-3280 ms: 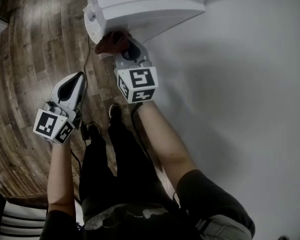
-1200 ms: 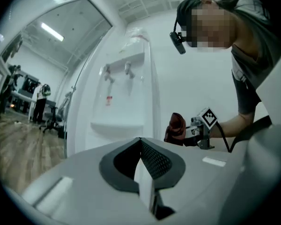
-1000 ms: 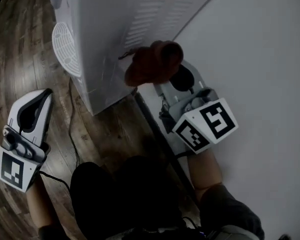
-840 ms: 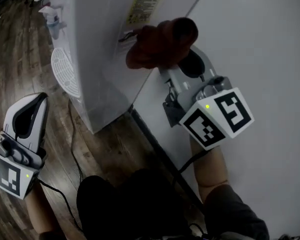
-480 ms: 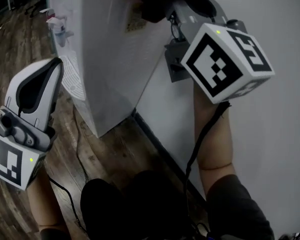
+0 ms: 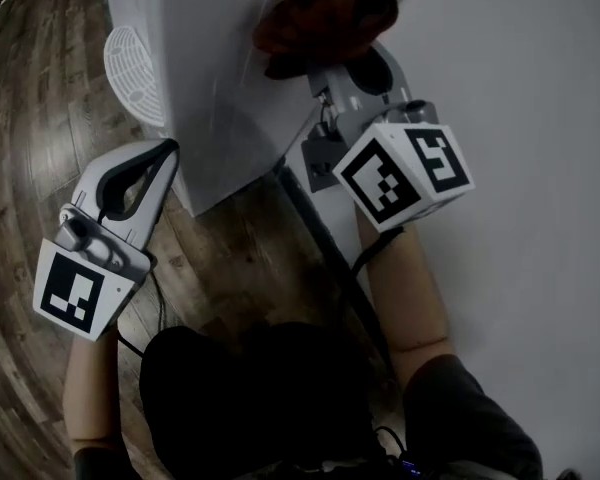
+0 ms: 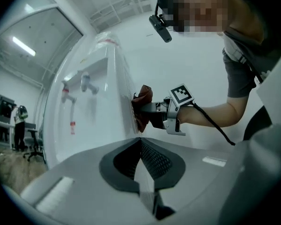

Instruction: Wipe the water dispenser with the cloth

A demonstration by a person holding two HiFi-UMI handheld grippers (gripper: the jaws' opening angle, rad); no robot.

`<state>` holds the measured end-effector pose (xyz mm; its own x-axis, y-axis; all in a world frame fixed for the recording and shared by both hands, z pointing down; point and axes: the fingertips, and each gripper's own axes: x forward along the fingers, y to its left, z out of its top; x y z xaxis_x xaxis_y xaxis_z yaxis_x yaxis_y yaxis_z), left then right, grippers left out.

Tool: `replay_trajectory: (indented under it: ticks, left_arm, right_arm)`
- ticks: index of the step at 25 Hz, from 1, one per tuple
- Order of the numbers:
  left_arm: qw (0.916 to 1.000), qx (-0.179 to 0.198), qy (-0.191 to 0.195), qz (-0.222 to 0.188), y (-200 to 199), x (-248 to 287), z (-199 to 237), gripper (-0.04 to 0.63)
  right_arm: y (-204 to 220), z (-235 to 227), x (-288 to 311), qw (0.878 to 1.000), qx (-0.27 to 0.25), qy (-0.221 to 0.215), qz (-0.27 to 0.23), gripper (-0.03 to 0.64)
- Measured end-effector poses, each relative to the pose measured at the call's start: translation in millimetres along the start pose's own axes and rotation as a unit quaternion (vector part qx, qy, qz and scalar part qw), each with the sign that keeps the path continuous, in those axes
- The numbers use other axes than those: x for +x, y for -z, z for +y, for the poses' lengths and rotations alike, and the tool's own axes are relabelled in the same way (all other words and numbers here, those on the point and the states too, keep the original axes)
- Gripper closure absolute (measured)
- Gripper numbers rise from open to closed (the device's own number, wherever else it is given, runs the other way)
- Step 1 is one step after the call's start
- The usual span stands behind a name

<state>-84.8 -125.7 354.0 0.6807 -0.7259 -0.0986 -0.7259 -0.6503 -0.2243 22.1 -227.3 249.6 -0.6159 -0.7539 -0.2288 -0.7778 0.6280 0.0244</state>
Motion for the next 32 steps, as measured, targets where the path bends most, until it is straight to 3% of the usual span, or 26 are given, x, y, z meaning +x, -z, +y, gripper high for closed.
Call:
replay_trajectory:
  ticks: [4, 9, 15, 19, 22, 25, 29, 32]
  left_arm:
    - [0.9969, -0.035, 0.023, 0.066, 79, -4, -21, 0.578]
    - [0.9931, -0.074, 0.01, 0.09, 145, -10, -33, 0.578]
    - [0.9846, -0.123, 0.028, 0.121, 191, -4, -52, 0.578]
    - [0.9826, -0.127, 0.043, 0.129, 203, 0, -60, 0.578]
    - [0.9825, -0.134, 0.037, 0.124, 196, 3, -57, 0.578]
    - [0.9849, -0.144, 0.022, 0.093, 168, 12, -48, 0.578]
    - [0.9886, -0.145, 0.03, 0.028, 92, 29, -55, 0.578]
    - [0.9935, -0.104, 0.045, -0.008, 20, 41, -59, 0.578]
  right_arm:
    - [102, 3, -22, 0.996, 0.066, -0.022, 0.057, 0.552]
    - [245, 7, -52, 0.978, 0.1, -0.015, 0.185, 0.552]
    - [376, 27, -80, 0.943, 0.123, -0.01, 0.309, 0.552]
    - [426, 30, -92, 0.926, 0.119, -0.006, 0.357, 0.552]
    - [423, 30, -96, 0.928, 0.098, -0.007, 0.359, 0.552]
    - [382, 22, -96, 0.94, 0.103, 0.007, 0.324, 0.552]
    - [257, 11, -93, 0.968, 0.136, 0.012, 0.21, 0.552]
    - [149, 0, -74, 0.987, 0.1, 0.015, 0.129, 0.552]
